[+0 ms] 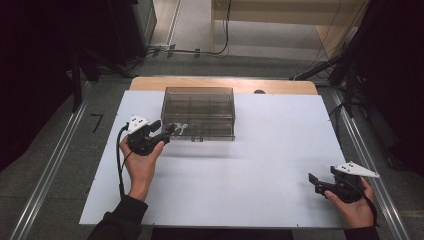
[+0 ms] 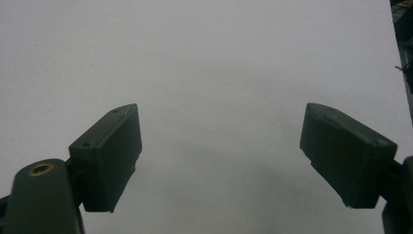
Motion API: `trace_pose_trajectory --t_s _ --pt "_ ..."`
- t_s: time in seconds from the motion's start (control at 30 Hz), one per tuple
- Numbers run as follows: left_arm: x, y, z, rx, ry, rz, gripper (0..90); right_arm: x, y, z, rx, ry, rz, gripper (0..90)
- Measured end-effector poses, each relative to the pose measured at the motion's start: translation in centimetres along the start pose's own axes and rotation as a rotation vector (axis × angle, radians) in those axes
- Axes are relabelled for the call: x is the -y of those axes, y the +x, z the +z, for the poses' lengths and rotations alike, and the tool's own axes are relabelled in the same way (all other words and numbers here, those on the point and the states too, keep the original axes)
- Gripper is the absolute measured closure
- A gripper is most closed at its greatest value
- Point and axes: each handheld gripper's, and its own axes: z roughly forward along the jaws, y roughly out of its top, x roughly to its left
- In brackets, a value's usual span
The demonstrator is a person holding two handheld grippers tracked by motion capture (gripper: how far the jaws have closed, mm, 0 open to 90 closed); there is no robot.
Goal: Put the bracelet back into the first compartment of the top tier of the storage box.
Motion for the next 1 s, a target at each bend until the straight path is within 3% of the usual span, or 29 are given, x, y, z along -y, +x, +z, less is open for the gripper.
trace_pose_trajectory --t_s 0.2,0.4,1.0 --pt "0.1 -0.2 -0.9 -0.017 0.006 0.005 37.4 0.0 0.0 -0.1 0.000 0.000 0.004 14.3" --pt "0.7 0.4 -1.4 -0.028 0.010 -0.025 28.0 0.0 0.0 -0.1 0.000 -0.001 0.005 14.3" --pt "2.3 2.3 -4.1 -0.083 0.008 -0.045 19.1 0.0 0.0 0.0 -0.003 0.000 0.004 14.3"
